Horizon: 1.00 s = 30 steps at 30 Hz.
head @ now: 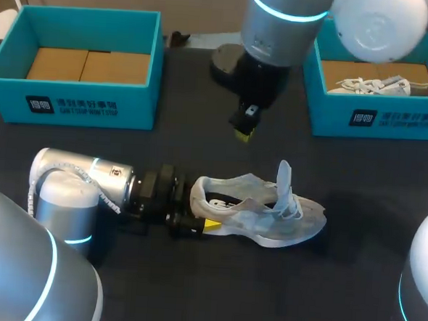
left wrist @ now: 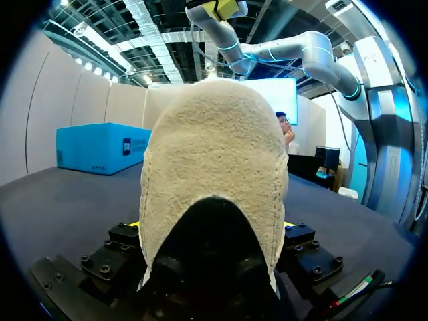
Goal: Take the shoe out of the shoebox, open the shoe tongue, remove and reinsert the insole, then place the shoe into the shoebox
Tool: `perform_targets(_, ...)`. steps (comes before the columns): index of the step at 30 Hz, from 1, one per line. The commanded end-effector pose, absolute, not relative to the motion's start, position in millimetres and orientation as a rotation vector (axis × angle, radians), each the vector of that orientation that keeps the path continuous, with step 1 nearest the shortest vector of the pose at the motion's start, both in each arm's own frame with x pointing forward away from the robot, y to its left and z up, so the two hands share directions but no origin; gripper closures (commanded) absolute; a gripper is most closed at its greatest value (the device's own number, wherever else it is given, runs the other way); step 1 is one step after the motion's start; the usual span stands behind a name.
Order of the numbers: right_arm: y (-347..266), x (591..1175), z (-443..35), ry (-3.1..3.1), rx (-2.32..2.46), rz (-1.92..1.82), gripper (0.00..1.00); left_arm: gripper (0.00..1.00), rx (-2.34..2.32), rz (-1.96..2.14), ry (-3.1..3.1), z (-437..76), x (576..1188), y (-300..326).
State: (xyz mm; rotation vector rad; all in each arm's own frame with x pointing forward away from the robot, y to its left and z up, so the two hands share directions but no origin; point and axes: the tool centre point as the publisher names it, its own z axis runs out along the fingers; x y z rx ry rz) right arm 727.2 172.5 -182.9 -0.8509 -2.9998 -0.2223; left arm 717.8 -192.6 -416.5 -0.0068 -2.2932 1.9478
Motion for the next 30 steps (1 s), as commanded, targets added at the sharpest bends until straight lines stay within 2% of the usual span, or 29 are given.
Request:
perform_targets(1,172,727,-184,-2.997,-0.848,-0.224,1.00,1.00,-0.005,1.949,-2.295,-417,717,-192)
perform_targets(13,186,698,-231,-3.045,-0.506,-0.084,1.00,1.00,-0.005,1.949,-2.295,-417,717,-192)
perform_targets(24,186,698,-231,-3.045,-0.506,-0.084,1.00,1.00,-0.005,1.949,-2.295,-417,717,-192)
perform_targets(30,208,695,-269,-3.066,-0.395,-0.016,1.00,1.00,-0.005,1.949,-2.295,-417,717,-192)
